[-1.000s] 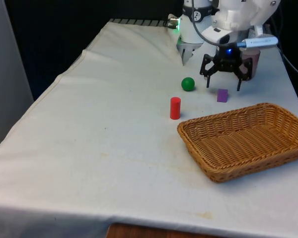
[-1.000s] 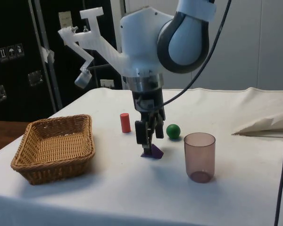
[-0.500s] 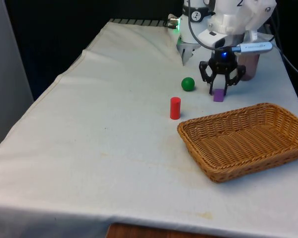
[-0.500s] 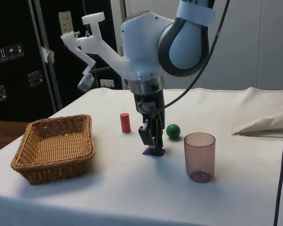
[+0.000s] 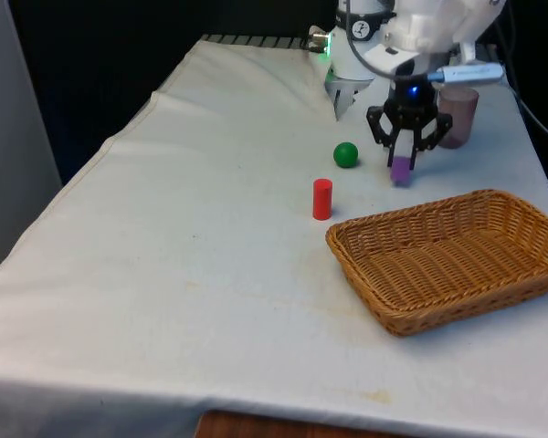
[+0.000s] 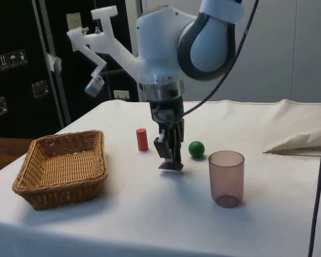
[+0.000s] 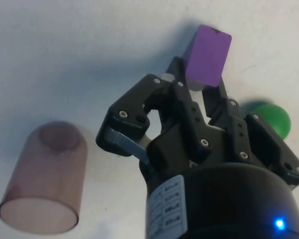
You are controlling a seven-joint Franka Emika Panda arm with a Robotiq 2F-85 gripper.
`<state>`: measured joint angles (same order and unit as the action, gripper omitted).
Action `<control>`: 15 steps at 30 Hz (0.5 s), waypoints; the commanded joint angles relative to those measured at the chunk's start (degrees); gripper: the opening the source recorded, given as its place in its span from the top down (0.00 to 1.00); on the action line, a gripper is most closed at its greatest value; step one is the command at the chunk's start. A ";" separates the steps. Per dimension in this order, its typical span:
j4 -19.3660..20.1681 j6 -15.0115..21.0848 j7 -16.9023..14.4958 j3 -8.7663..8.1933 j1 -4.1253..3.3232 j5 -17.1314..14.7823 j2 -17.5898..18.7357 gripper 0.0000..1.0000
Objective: Pick up the triangular block and place it into the basket.
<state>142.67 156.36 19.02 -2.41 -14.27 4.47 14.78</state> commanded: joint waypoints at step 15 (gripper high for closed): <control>-2.18 -7.10 -0.40 -0.23 0.00 0.00 -6.30 0.67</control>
<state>140.49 149.26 18.62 -2.64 -14.27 4.47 8.48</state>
